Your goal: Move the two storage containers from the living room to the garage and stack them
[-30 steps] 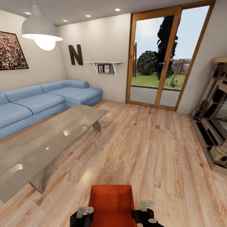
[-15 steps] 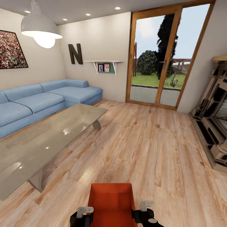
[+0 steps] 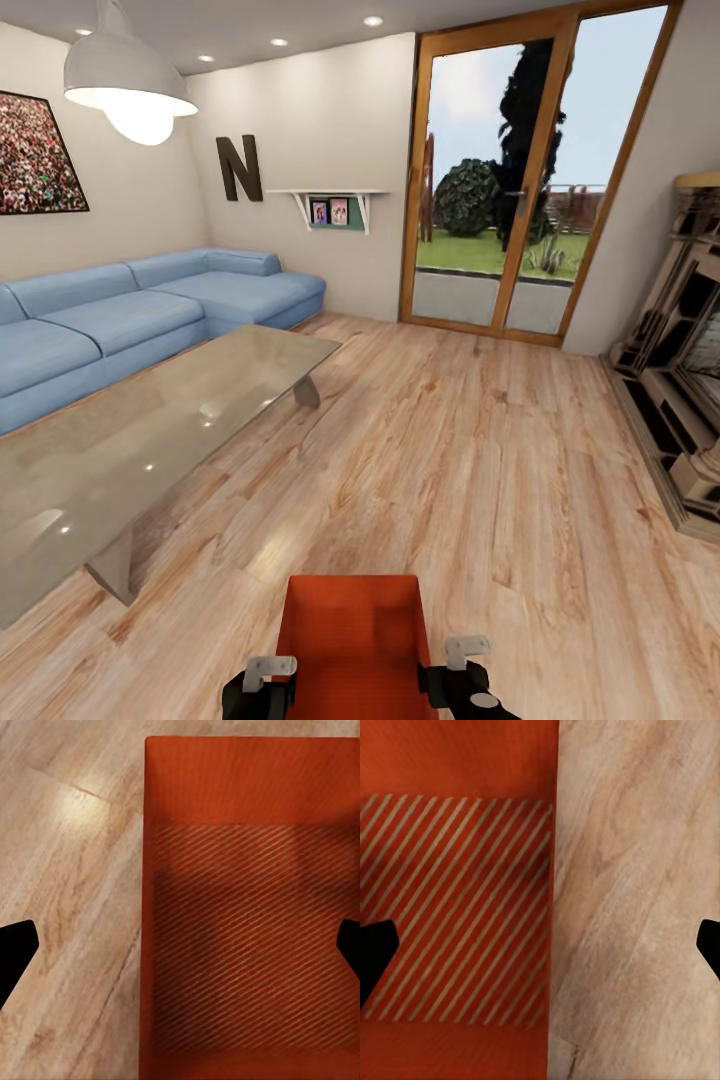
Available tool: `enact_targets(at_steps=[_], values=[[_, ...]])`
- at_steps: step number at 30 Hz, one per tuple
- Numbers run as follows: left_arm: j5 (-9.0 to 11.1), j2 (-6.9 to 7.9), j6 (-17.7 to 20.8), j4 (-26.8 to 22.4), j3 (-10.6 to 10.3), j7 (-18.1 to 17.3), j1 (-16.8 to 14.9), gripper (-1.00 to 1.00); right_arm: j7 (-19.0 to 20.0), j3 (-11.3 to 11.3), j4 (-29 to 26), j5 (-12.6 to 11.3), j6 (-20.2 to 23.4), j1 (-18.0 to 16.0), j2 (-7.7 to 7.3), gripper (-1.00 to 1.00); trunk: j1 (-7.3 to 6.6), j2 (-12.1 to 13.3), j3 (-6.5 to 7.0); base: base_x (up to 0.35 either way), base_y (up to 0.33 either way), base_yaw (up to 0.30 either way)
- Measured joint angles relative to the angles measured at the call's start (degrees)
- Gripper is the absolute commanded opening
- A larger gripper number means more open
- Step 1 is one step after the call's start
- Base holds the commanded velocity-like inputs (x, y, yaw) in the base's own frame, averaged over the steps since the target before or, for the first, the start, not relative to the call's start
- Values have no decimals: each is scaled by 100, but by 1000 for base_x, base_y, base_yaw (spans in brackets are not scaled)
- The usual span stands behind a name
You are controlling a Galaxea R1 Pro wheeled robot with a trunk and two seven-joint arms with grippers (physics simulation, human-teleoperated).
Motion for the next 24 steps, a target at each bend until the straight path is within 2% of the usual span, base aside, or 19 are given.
enact_targets(at_steps=[19,24], values=[[0,8,0,0,0,0,2,100,-3,-8,-8,-31,1,0,-22,100,1,-1,-1,0,0,0],[-1,9,0,0,0,0,2,100,-3,-8,-8,-32,1,0,-23,100,110,-201,-90,0,0,0]])
